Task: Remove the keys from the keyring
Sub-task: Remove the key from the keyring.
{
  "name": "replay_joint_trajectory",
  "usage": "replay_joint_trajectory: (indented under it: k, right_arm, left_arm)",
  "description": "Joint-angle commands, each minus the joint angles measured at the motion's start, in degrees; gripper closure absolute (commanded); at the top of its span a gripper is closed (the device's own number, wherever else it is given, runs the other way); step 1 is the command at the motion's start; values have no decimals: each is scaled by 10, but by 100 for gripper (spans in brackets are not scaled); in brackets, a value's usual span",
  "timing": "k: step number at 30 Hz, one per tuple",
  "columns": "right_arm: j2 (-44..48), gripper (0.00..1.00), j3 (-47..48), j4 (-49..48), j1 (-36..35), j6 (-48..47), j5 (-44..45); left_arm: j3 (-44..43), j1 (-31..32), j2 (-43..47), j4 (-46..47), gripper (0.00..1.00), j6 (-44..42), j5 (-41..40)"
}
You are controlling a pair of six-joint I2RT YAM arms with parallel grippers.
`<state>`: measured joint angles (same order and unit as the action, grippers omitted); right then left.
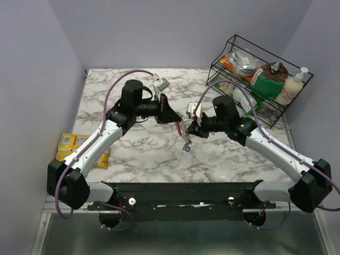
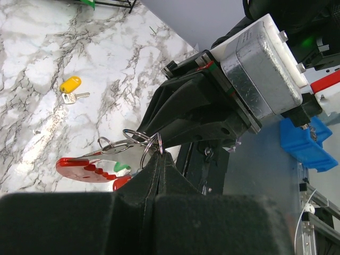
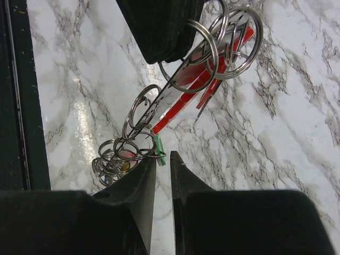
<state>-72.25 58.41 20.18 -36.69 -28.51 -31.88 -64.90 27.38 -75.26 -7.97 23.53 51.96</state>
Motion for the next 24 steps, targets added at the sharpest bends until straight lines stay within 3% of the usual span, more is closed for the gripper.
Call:
replay_joint_trajectory:
  k: [1, 5, 6, 21, 23, 24]
  right_arm:
    - [5, 76, -8, -23, -2, 7, -18]
    - [4, 90, -11, -21, -2, 4, -27]
    - [7, 99, -14, -22, -3, 4, -27]
    - [80, 99, -32, -8, -2, -32, 103]
    - [83, 99, -31, -6, -2, -34, 109]
    - [83, 99, -30, -4, -2, -34, 115]
  left_arm:
    - [-4, -3, -4, 23, 100, 10, 22]
    - [-5, -3, -2, 22, 100, 11, 22]
    - [-5, -2, -1, 21, 100, 8, 22]
    - [2, -4, 3, 19, 100, 4, 18]
    - [4, -3, 4, 23, 94, 4, 22]
    - [5, -3, 6, 23, 86, 5, 21]
